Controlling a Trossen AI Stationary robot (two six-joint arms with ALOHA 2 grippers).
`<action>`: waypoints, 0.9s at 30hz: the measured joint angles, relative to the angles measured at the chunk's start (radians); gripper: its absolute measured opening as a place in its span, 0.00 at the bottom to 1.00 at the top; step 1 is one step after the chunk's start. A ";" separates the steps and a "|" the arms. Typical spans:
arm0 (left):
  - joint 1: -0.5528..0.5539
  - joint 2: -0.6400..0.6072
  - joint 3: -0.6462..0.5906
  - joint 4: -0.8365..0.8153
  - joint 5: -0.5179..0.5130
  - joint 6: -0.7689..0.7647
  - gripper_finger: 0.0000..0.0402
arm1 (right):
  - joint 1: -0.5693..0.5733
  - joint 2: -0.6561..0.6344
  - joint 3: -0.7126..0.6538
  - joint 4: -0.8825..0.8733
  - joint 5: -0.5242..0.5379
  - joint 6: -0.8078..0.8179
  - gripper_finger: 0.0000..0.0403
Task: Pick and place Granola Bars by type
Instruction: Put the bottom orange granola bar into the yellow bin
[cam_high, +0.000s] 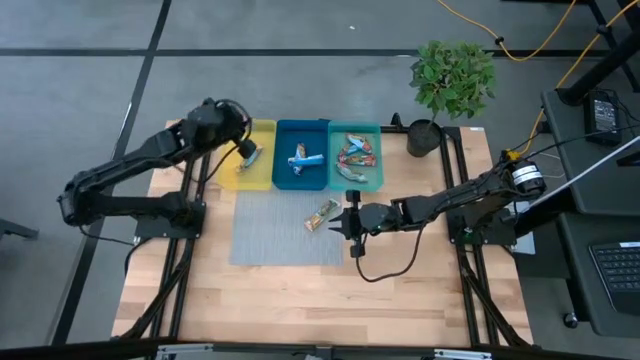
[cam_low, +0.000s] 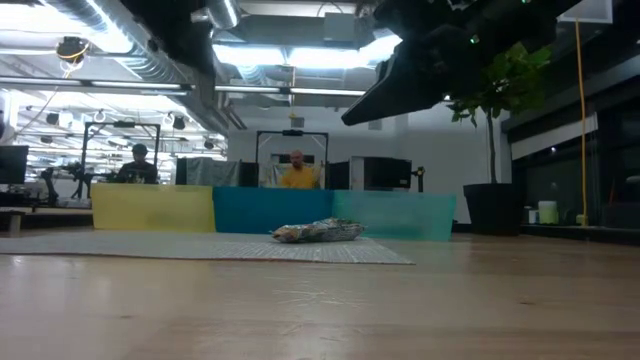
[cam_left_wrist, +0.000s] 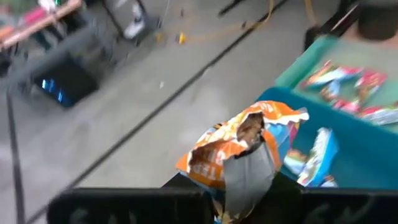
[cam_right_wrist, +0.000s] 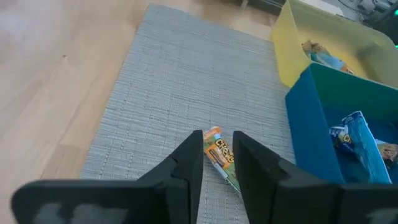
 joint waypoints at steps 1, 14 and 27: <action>0.022 0.018 0.000 -0.004 0.007 -0.007 0.03 | 0.002 0.000 0.000 0.000 0.000 -0.004 0.22; 0.225 0.215 0.000 -0.006 0.021 -0.016 0.03 | 0.001 0.000 0.000 -0.001 -0.008 -0.037 0.22; 0.260 0.388 0.000 -0.022 -0.004 -0.016 0.03 | 0.001 0.000 0.001 0.001 -0.008 -0.036 0.22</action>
